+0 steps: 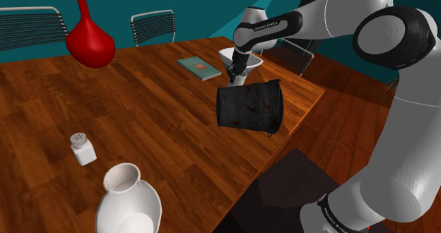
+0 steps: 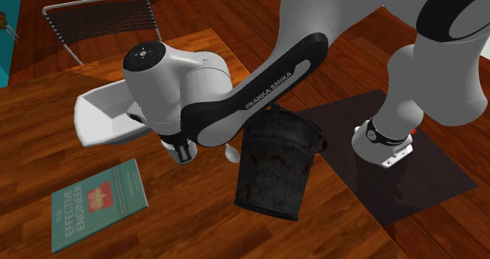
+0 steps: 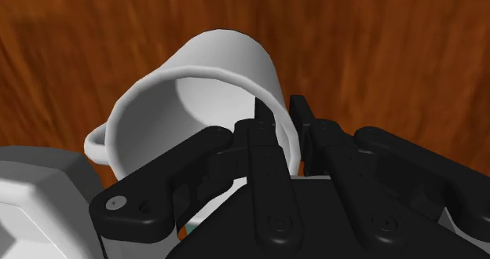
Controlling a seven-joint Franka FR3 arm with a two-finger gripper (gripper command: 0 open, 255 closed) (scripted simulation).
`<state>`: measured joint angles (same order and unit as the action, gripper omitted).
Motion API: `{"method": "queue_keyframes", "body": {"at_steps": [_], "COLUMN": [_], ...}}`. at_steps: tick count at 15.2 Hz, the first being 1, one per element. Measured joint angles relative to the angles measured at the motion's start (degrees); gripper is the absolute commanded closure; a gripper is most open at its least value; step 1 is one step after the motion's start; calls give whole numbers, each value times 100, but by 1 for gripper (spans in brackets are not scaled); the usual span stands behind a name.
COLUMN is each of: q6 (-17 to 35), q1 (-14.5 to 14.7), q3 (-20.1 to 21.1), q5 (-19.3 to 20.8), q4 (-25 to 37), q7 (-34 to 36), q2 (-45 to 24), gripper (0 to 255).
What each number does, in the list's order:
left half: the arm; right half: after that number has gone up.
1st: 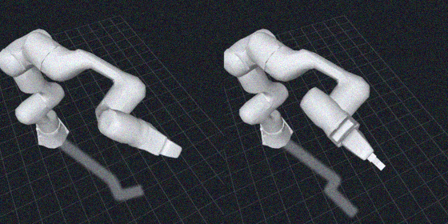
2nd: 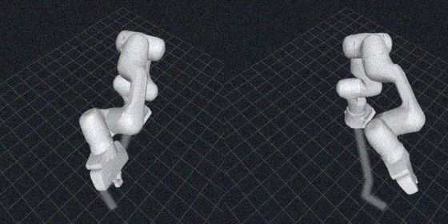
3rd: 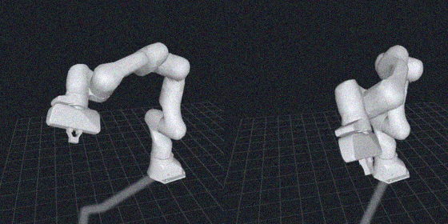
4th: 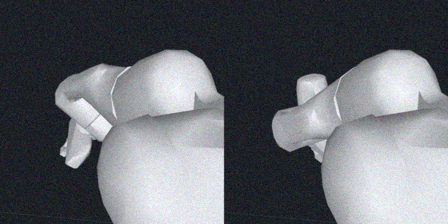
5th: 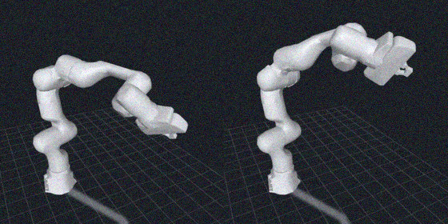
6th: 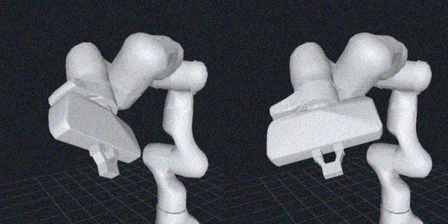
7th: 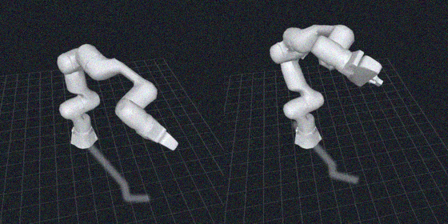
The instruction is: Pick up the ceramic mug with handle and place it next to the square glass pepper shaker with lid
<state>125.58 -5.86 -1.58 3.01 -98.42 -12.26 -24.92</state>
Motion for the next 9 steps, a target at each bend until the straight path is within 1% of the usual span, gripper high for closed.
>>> {"method": "queue_keyframes", "body": {"at_steps": [3,9], "q6": [-73,-426], "q1": [0,2], "q3": [0,2], "q5": [-2,-7], "q4": [27,181], "q7": [-5,-22], "q2": [46,248], "gripper": [255,255]}}
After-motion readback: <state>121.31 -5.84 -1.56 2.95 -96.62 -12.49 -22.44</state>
